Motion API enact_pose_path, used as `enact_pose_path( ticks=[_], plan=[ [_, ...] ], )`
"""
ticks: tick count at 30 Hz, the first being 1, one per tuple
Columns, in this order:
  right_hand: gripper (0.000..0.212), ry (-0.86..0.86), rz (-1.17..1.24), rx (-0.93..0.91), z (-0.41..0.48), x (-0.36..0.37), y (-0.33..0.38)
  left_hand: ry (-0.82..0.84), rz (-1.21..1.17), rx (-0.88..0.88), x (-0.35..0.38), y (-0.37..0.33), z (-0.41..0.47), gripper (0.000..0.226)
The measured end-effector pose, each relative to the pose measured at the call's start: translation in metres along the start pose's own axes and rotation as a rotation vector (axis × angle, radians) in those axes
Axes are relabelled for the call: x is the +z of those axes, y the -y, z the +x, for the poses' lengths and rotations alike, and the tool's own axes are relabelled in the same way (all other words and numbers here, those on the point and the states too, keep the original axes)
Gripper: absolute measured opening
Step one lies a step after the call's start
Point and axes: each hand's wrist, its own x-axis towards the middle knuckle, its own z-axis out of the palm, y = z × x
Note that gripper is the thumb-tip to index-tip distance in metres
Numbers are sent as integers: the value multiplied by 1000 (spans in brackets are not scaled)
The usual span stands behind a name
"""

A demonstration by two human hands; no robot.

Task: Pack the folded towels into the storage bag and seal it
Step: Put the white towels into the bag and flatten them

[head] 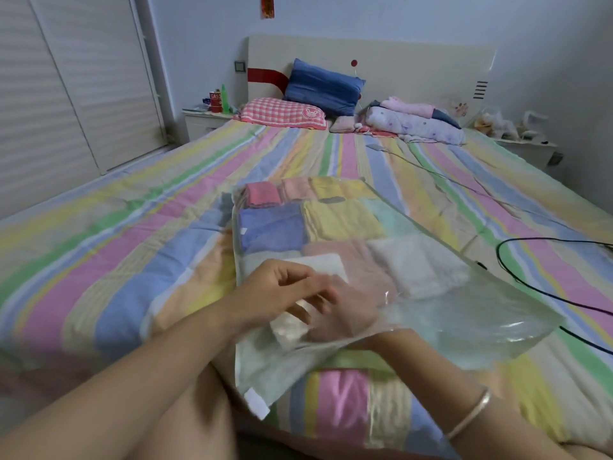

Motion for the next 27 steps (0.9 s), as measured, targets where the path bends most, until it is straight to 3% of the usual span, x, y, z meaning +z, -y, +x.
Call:
enact_pose_path(
  ticks=[2,5,7,10,12,16,21,23,25,27],
  plan=[
    [32,103,104,23,3,-17,1,-222,-33,-24,-17,13,3,27],
    [41,-152,182,107,16,-33,-2,-594,-99,-73,-43,40,15,24],
    [41,-180,36,129,31,-35,-4,-744,-27,-103,-57,60,21,20],
    [39,-61,-242,107,55,-23,-4,-862,86,-158,-73,86,24,10],
    [38,0,-327,124,66,-30,4,-887,126,-197,-79,97,25,4],
    [41,138,-377,86,81,-45,20,-847,242,-285,-82,107,24,19],
    [37,215,-367,186,96,-35,6,-595,599,-447,-72,108,17,51],
    [26,171,-120,203,101,-30,-4,-568,596,-435,-68,109,14,52],
    [12,90,375,243,107,-32,-3,-576,558,-348,-65,108,14,48],
    [18,-21,616,371,121,-34,4,-599,528,-234,-63,103,18,41]
  ],
)
